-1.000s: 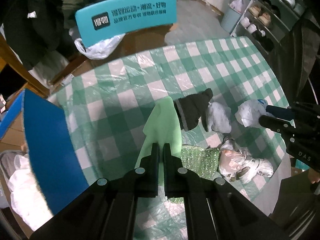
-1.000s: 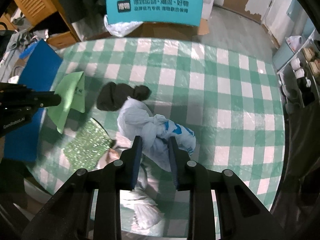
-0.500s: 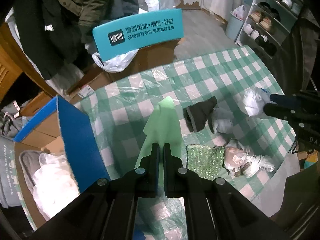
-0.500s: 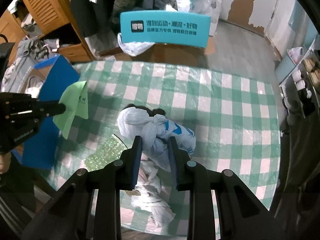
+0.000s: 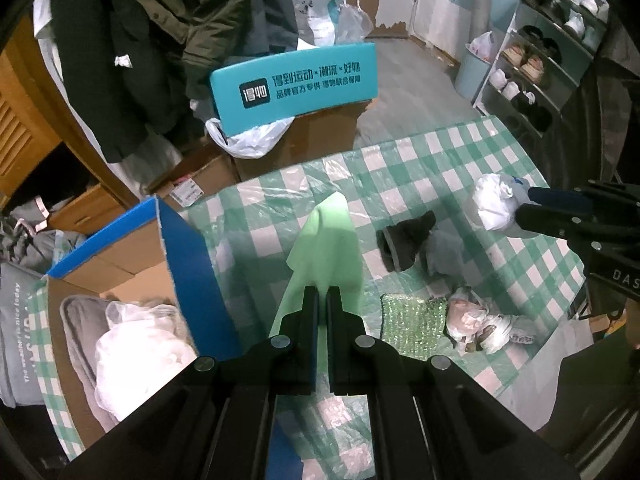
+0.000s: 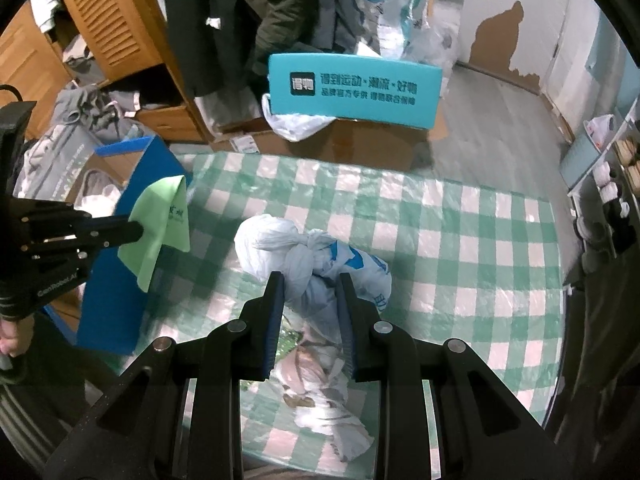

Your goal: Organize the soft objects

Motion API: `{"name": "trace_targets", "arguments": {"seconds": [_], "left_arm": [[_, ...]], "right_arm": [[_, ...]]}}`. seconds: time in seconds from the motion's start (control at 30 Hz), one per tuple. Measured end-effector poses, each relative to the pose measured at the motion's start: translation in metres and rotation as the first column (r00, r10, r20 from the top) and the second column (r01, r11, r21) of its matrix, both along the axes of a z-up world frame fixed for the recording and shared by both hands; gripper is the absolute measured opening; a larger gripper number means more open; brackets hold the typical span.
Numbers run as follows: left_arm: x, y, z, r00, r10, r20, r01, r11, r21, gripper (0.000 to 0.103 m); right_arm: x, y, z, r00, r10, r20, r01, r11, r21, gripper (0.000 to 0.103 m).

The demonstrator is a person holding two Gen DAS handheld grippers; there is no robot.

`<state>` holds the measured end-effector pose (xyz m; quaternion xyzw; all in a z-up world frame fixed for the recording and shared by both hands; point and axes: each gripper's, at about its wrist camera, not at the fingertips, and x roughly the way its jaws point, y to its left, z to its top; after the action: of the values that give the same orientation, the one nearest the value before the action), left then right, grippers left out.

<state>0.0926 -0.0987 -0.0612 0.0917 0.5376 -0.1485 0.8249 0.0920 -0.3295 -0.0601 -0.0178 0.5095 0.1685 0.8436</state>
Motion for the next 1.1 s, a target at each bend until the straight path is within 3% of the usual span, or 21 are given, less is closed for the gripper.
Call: {"name": "trace_targets", "arguments": {"seconds": [0.43, 1.1], "left_arm": [[-0.007, 0.025, 0.024, 0.997, 0.045, 0.058, -0.044, 0.999, -0.007, 0.004], [-0.01, 0.099, 0.052, 0.976, 0.174, 0.134, -0.172, 0.985, -0.025, 0.004]], "right_arm": [[0.004, 0.029, 0.019, 0.998, 0.046, 0.041, -0.047, 0.999, 0.014, 0.024], [0.016, 0.104, 0.045, 0.985, 0.147, 0.094, -0.15, 0.988, 0.022, 0.024]]}}
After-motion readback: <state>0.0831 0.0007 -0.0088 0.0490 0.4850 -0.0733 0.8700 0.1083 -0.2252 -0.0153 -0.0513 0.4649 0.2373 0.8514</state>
